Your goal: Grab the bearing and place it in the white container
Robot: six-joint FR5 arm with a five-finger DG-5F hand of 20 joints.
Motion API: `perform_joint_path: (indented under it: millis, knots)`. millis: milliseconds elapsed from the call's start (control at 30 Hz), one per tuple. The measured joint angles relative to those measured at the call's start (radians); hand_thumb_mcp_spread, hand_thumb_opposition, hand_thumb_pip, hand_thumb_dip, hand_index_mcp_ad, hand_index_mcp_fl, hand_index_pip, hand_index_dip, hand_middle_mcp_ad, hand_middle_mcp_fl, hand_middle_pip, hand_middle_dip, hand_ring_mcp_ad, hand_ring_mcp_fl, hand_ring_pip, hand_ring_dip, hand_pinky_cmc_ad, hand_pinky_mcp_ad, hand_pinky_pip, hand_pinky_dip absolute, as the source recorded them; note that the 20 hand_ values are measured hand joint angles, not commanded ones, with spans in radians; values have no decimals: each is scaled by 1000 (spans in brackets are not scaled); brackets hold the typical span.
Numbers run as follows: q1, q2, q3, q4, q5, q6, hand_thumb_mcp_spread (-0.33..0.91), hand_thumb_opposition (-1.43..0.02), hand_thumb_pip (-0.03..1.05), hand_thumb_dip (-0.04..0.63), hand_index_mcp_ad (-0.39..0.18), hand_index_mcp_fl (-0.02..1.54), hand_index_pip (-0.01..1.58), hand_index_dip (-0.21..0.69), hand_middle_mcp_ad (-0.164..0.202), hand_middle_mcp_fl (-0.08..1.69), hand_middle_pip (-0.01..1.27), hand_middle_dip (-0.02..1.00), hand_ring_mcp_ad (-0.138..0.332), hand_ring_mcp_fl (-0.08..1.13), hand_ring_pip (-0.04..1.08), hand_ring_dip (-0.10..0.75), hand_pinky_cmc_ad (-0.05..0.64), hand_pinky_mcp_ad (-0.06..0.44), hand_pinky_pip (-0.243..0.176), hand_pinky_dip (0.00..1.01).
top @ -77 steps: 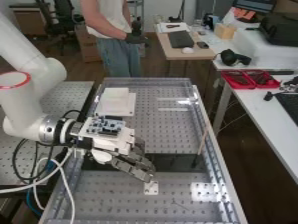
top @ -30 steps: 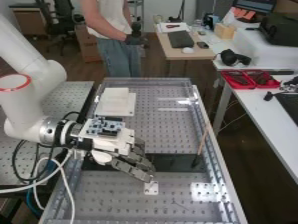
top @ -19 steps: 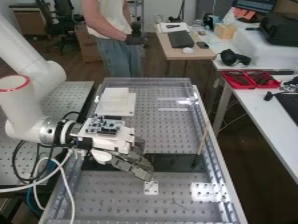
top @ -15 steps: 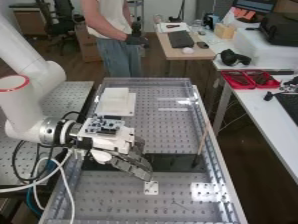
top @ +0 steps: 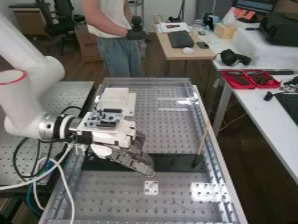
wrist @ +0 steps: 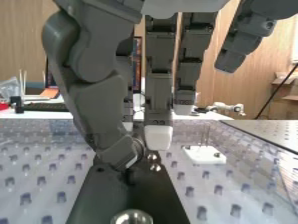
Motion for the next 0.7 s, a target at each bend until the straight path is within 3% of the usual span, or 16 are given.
perform_joint_path:
  millis: [367,700]
  knots:
    - [14,51,-20,19,19,8,695,-974,499,248,-176,627,1330,16,16,997,716,819,30,480,253,618,367,230,-26,180]
    - [54,172,-52,22,56,8,726,-984,499,248,-168,658,1299,16,16,1049,733,836,31,506,253,620,363,230,-12,180]
